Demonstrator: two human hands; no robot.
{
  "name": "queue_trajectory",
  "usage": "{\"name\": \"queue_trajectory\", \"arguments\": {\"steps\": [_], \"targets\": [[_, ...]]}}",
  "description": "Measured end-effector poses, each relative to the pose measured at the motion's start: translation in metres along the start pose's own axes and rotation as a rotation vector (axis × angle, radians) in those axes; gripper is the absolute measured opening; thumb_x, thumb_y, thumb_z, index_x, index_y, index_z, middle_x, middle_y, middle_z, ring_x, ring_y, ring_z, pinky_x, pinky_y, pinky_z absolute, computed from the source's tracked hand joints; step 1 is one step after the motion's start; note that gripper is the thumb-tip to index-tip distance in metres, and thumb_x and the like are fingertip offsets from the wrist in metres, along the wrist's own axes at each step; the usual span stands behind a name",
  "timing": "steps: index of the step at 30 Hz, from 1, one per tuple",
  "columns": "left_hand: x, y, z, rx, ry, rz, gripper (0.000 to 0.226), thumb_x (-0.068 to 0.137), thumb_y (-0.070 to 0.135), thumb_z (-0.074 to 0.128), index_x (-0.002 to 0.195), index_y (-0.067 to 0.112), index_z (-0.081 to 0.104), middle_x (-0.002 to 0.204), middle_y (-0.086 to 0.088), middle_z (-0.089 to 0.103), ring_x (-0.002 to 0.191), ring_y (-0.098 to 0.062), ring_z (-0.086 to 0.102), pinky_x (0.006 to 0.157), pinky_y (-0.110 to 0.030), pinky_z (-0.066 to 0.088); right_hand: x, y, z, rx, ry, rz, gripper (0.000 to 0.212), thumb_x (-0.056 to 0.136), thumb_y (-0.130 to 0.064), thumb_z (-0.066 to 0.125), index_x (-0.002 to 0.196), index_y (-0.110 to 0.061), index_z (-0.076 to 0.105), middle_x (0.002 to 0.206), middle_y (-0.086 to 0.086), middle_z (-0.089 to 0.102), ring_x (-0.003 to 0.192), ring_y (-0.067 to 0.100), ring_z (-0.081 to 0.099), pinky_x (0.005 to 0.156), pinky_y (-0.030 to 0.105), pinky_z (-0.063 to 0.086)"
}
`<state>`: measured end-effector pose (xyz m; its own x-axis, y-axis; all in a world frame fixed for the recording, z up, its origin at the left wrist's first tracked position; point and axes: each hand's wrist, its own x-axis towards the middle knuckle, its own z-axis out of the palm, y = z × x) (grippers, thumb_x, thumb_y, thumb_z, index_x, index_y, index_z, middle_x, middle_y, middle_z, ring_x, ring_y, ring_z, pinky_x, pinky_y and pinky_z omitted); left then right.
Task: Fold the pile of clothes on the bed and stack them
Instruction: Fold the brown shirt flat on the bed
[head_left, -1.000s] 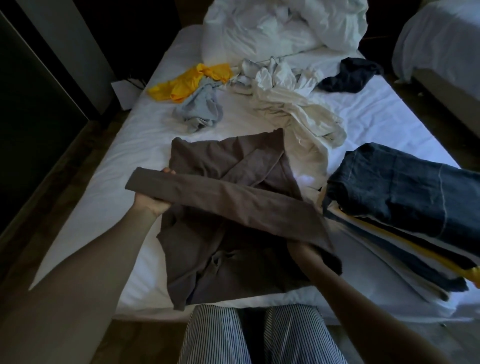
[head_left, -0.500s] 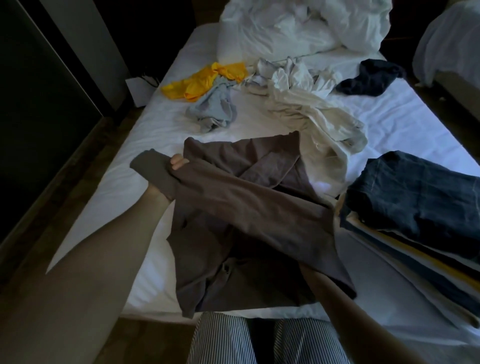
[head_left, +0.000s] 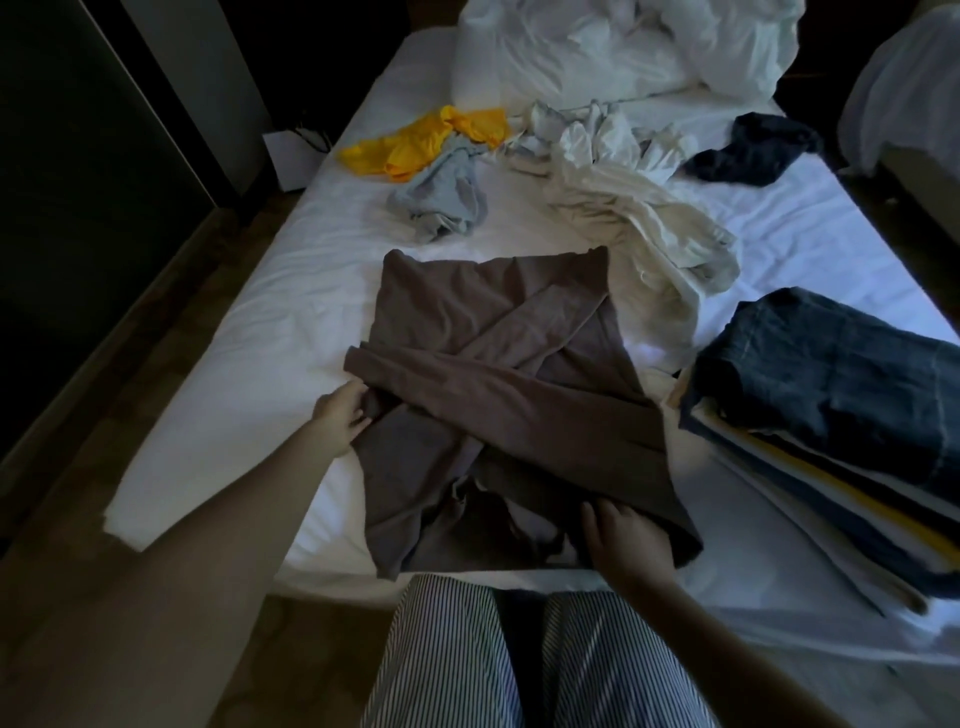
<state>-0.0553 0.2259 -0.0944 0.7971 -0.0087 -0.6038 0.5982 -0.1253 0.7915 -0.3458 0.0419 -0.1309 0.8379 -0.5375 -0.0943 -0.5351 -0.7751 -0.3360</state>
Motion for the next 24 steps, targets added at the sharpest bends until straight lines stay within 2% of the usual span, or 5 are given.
{"name": "queue_trajectory", "arguments": {"steps": [3, 8, 11, 15, 24], "targets": [[-0.015, -0.014, -0.006, 0.341, -0.001, 0.127, 0.017, 0.087, 0.018, 0.06, 0.08, 0.003, 0.06, 0.093, -0.015, 0.059, 0.069, -0.025, 0.055, 0.063, -0.03, 0.047, -0.008, 0.003, 0.012, -0.017, 0.29, -0.224, 0.046, 0.091, -0.036, 0.035, 0.07, -0.014, 0.07, 0.069, 0.001, 0.068, 0.058, 0.021, 0.063, 0.046, 0.028, 0.047], [-0.028, -0.067, -0.029, 0.631, 0.112, 0.163, 0.065, 0.07, 0.041, 0.077, 0.122, 0.007, 0.055, 0.122, -0.014, 0.055, 0.112, -0.04, 0.053, 0.094, -0.044, 0.049, 0.0, -0.011, -0.004, 0.015, 0.513, -0.104, 0.038, 0.087, -0.028, 0.041, 0.1, -0.006, 0.069, 0.099, 0.014, 0.068, 0.088, 0.033, 0.065, 0.078, 0.041, 0.051], [-0.03, -0.093, -0.043, 0.621, 0.056, 0.196, 0.064, 0.06, 0.053, 0.074, 0.106, 0.011, 0.06, 0.108, -0.012, 0.065, 0.101, -0.035, 0.061, 0.088, -0.046, 0.053, 0.001, -0.009, -0.012, 0.12, 0.459, 0.204, 0.04, 0.094, -0.028, 0.045, 0.126, -0.005, 0.054, 0.13, 0.019, 0.052, 0.119, 0.039, 0.047, 0.101, 0.049, 0.033], [-0.062, -0.09, -0.048, 0.479, -0.16, 0.039, 0.032, 0.083, 0.028, 0.072, 0.108, 0.011, 0.062, 0.105, -0.011, 0.066, 0.099, -0.03, 0.063, 0.085, -0.039, 0.054, 0.002, 0.004, -0.018, 0.261, 0.284, 0.601, 0.055, 0.098, -0.038, 0.037, 0.139, -0.003, 0.033, 0.14, 0.025, 0.036, 0.126, 0.042, 0.036, 0.103, 0.051, 0.028], [-0.086, -0.093, -0.055, 0.303, -0.33, -0.162, 0.032, 0.093, 0.017, 0.059, 0.122, 0.004, 0.054, 0.123, -0.015, 0.06, 0.107, -0.032, 0.059, 0.078, -0.039, 0.052, 0.0, 0.029, -0.035, 0.651, -0.012, 0.638, 0.041, 0.086, -0.016, 0.065, 0.114, 0.011, 0.052, 0.107, 0.027, 0.061, 0.1, 0.041, 0.058, 0.079, 0.039, 0.046]]}}
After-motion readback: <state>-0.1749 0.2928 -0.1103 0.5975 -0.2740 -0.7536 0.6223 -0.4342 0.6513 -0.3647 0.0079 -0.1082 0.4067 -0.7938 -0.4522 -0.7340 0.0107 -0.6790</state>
